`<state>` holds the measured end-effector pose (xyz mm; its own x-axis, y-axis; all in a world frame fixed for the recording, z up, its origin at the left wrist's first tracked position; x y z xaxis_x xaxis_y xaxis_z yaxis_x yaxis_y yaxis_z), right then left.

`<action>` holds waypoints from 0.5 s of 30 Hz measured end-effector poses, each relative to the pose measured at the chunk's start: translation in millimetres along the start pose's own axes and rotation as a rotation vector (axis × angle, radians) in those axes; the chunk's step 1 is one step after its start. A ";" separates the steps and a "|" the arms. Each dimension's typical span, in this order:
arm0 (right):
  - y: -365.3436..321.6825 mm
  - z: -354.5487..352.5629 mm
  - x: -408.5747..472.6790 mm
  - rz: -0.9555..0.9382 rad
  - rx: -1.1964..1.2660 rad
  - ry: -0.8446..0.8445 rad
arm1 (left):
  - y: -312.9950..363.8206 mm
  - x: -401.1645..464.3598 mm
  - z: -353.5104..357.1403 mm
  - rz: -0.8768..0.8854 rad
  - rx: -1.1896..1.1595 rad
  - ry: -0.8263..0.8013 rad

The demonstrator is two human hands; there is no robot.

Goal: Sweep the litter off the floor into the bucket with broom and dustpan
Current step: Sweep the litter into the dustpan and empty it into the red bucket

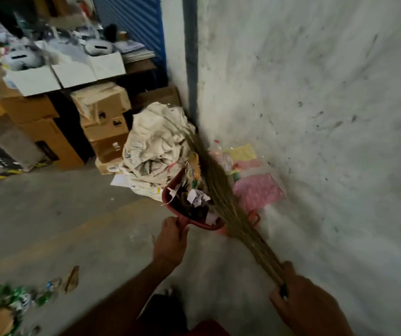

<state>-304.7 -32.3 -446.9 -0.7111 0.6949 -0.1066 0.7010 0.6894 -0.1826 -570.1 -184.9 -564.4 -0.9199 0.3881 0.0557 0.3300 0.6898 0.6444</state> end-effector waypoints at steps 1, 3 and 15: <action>9.8 -0.5 0.9 0.037 -0.008 -0.013 | 12.0 3.5 10.8 0.015 -0.005 -0.036; 28.8 -1.1 2.8 0.096 -0.008 -0.038 | 36.9 11.8 31.9 0.047 -0.030 -0.097; 69.1 5.6 78.7 0.400 -0.022 -0.265 | 98.7 81.4 146.3 0.089 -0.115 -0.354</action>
<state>-312.5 68.9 -473.4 -0.3727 0.8322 -0.4105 0.9213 0.3848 -0.0565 -581.4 4.2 -607.8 -0.7518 0.6445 -0.1389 0.3609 0.5785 0.7315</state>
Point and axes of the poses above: each hand's wrist, its own x-axis towards the middle knuckle, its own z-axis out of the palm, y = z × x, the point moved 1 cm from there along x, towards the middle knuckle, and after that the axes turned 11 degrees about y, right-handed, at the moved point
